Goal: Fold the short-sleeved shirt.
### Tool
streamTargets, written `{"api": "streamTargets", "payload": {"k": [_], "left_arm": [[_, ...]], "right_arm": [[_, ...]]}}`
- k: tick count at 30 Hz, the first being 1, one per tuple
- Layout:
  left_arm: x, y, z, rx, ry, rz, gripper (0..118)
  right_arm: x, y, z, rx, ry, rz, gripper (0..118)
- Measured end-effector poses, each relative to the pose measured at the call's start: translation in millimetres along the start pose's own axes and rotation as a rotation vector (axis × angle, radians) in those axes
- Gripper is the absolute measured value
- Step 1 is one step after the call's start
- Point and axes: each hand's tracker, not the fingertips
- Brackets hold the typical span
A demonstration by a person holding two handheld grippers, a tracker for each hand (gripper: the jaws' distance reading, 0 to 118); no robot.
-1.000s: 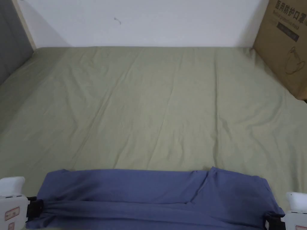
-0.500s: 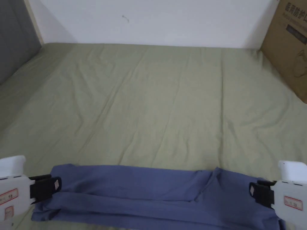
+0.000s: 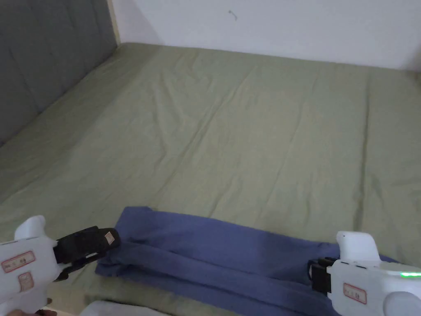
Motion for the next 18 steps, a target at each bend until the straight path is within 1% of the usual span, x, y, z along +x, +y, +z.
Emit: {"api": "streamTargets", "payload": {"k": [2,6,7,11,12,13,14,15,16,18], "left_arm": [[0,-6,-8,-0.016,-0.006,0.014,104],[-10,-6,-38,-0.088,-0.046,0.082,105],[-13,-6,-46,-0.092,-0.071,0.115,105],[-20,-2,-62,-0.082,-0.191,0.208,105],[-24,0,-63,-0.084,-0.208,0.245,104],[-28,0,-64,-0.073,-0.22,0.279,87],[-33,1,-69,-0.077,-0.229,0.306,50],[-37,-1,-76,-0.099,-0.205,0.331,8],[-38,-3,-82,-0.12,-0.184,0.316,9],[-37,-3,-79,-0.11,-0.199,0.308,9]], "right_arm": [[-11,-3,-7,-0.029,0.0,0.037,0],[-21,-10,-24,-0.063,0.02,0.058,0],[-28,-5,-17,-0.067,0.019,0.063,0],[-30,-2,-22,-0.085,0.017,0.063,0],[-31,-1,-23,-0.09,0.012,0.061,0],[-31,0,-24,-0.095,0.008,0.06,0],[-31,0,-25,-0.1,0.003,0.059,0],[-29,1,-27,-0.105,0.0,0.059,0],[-29,1,-29,-0.113,-0.002,0.059,0],[-29,0,-29,-0.119,-0.009,0.058,0]]}}
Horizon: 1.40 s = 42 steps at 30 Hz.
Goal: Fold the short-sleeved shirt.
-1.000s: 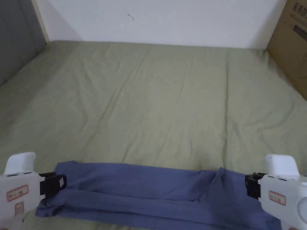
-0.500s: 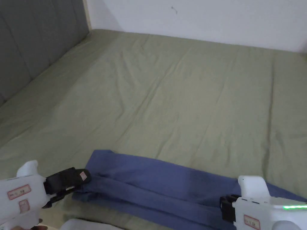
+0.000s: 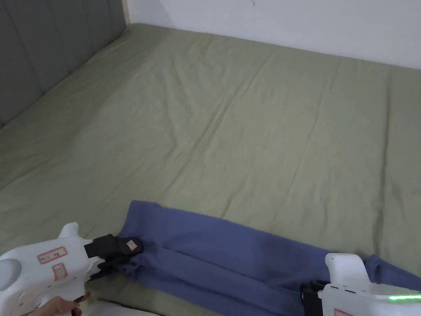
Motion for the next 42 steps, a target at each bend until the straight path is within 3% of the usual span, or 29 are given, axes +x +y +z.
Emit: {"api": "streamTargets", "payload": {"k": [7,11,21,28,33,36,39,40,42], "left_arm": [[17,12,27,0.022,0.015,-0.083,9],[26,27,45,0.053,0.104,-0.169,9],[44,45,74,0.142,0.199,-0.184,9],[144,2,43,0.08,0.155,-0.477,9],[211,-62,-4,-0.094,0.063,-0.74,9],[222,-102,-49,-0.226,-0.008,-0.792,9],[212,-148,-99,-0.328,0.019,-0.776,10],[202,-160,-117,-0.364,0.049,-0.784,21],[188,-178,-138,-0.438,0.076,-0.771,67]], "right_arm": [[7,2,4,0.003,0.011,-0.037,0],[14,1,8,0.009,0.007,-0.054,0],[39,-15,19,0.017,0.01,-0.123,0],[55,-22,29,0.043,0.014,-0.18,0],[64,-30,39,0.071,-0.025,-0.184,0],[71,-34,50,0.105,0.0,-0.218,0],[76,-37,60,0.123,-0.017,-0.235,0],[76,-39,61,0.127,-0.048,-0.225,0],[82,-45,60,0.119,-0.077,-0.209,0]]}}
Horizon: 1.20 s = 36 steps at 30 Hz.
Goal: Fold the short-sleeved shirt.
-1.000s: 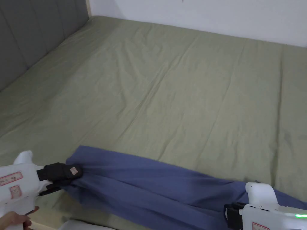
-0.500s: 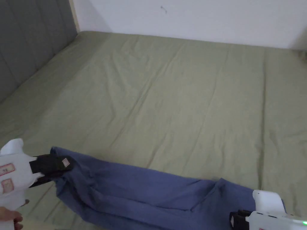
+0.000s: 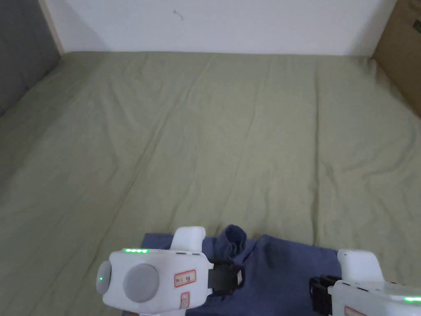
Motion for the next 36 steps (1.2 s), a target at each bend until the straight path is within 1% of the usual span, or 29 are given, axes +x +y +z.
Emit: {"api": "streamTargets", "payload": {"k": [1,2,5,7,9,10,11,12,13,14,19,21,23,26,28,29,32,36], "left_arm": [[-1,-4,-9,-0.034,-0.009,0.017,92],[0,-8,-14,-0.049,-0.019,0.042,98],[-3,-8,-3,0.001,-0.033,0.066,99],[-6,-4,12,0.02,-0.037,0.096,99],[-12,-2,33,0.111,-0.036,0.131,97],[-13,-2,47,0.168,-0.027,0.138,87],[-18,0,56,0.193,-0.017,0.148,69],[-23,2,61,0.204,0.004,0.166,43],[-28,3,63,0.215,0.03,0.184,11],[-35,0,66,0.221,0.056,0.194,5],[-48,-4,45,0.154,0.073,0.24,4],[-42,-8,31,0.095,0.056,0.216,4],[-29,-14,15,0.048,0.008,0.193,4],[-3,-22,-9,-0.023,-0.039,0.142,4],[12,-28,-24,-0.066,-0.031,0.095,4],[20,-31,-29,-0.076,-0.017,0.075,4],[28,-34,-37,-0.088,-0.038,0.074,4],[25,-31,-30,-0.092,-0.046,0.073,4]], "right_arm": [[3,-2,1,-0.002,0.001,-0.003,0],[8,-3,2,-0.005,0.006,-0.014,0],[18,-9,1,-0.008,0.011,-0.055,0],[21,-11,-1,-0.011,0.006,-0.066,0],[18,-12,2,-0.014,-0.001,-0.061,0],[17,-13,5,-0.003,0.001,-0.048,0],[14,-13,8,0.007,0.004,-0.037,0],[13,-13,10,0.011,0.008,-0.03,0],[12,-12,12,0.015,0.015,-0.024,0],[11,-12,12,0.02,0.021,-0.022,0],[12,-10,9,0.026,0.033,-0.03,0],[16,-10,8,0.022,0.042,-0.049,0],[19,-12,6,0.018,0.046,-0.068,0],[23,-15,4,0.01,0.038,-0.079,0],[24,-17,5,0.004,0.034,-0.086,0],[26,-18,5,0.001,0.034,-0.091,0],[28,-20,3,-0.009,0.037,-0.107,0],[27,-20,3,-0.016,0.036,-0.104,0]]}}
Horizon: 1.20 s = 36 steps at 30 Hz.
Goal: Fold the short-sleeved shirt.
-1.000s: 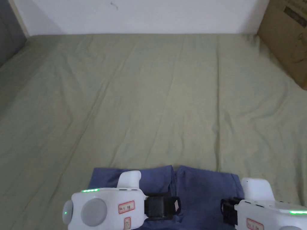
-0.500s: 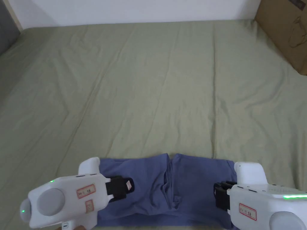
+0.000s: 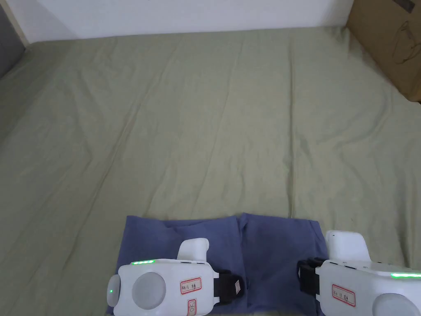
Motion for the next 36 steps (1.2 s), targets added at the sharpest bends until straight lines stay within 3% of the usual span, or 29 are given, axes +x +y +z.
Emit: {"api": "streamTargets", "payload": {"k": [9,18,19,20,22,23,31,33,34,35,36], "left_arm": [[-28,11,76,0.137,-0.064,0.004,4],[-158,-6,164,0.333,-0.06,0.325,7],[-167,-8,165,0.322,-0.076,0.353,19],[-176,-11,165,0.322,-0.099,0.381,43],[-181,-14,155,0.294,-0.122,0.408,112],[-183,-16,149,0.29,-0.133,0.408,118],[-202,-1,108,0.288,-0.36,0.445,118],[-207,3,104,0.293,-0.411,0.475,112],[-206,6,101,0.274,-0.349,0.488,83],[-206,10,96,0.249,-0.255,0.488,38],[-206,12,95,0.235,-0.19,0.474,11]], "right_arm": [[-4,2,1,-0.003,-0.003,0.019,0],[-18,7,-5,-0.021,-0.011,0.033,0],[-21,7,-6,-0.027,-0.013,0.043,0],[-24,8,-7,-0.031,-0.012,0.05,0],[-30,9,-10,-0.044,-0.008,0.062,0],[-33,10,-13,-0.053,-0.005,0.068,0],[-52,14,-19,-0.075,0.002,0.11,0],[-55,14,-21,-0.082,-0.001,0.114,0],[-56,14,-22,-0.087,-0.002,0.118,0],[-57,14,-23,-0.093,-0.002,0.122,0],[-58,14,-24,-0.099,0.0,0.127,0]]}}
